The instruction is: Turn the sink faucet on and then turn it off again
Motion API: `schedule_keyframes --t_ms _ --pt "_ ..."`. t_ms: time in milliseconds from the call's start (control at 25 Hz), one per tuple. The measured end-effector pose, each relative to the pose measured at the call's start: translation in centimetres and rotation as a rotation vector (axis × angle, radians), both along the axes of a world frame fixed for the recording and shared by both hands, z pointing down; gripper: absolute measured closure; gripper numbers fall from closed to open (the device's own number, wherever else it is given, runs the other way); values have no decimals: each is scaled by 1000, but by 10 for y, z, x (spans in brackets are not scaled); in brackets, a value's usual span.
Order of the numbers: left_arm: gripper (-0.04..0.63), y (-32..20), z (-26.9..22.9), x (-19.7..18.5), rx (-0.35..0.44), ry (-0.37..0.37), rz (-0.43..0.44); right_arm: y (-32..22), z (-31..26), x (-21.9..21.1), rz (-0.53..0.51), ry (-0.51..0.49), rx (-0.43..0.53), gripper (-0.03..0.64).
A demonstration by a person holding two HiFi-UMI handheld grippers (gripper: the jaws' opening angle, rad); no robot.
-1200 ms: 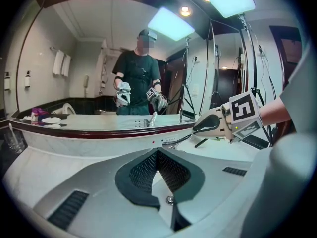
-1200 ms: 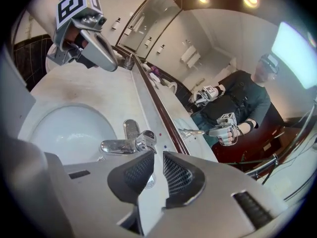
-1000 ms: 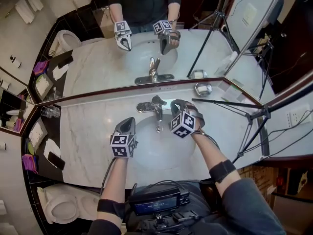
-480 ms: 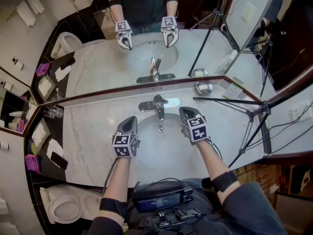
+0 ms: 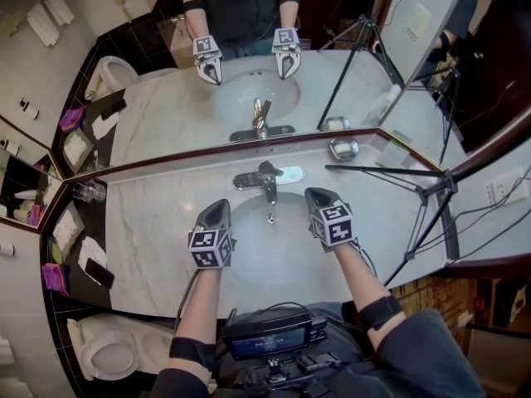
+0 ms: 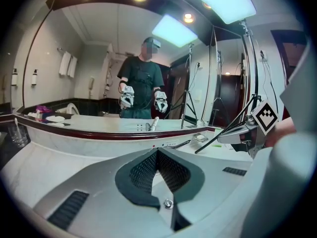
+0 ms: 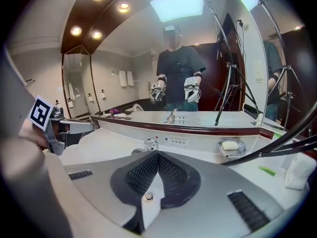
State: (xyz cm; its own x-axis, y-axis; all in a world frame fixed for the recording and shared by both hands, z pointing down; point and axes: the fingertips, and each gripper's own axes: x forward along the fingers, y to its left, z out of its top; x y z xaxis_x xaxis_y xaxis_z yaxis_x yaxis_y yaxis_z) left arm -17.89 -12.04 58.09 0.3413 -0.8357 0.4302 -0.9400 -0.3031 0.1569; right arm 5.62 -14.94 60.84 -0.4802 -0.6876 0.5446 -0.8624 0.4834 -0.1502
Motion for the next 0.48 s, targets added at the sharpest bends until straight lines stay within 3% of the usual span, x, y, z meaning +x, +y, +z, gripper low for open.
schedule_keyframes --t_ms 120,360,480 --pt "595 -2 -3 0 18 1 5 1 2 0 -6 2 -8 597" --pt "594 -12 -3 11 38 -71 54 -1 6 0 -7 4 -12 597" --pt "524 -20 -4 26 55 -111 117 -2 8 1 -6 5 -12 597"
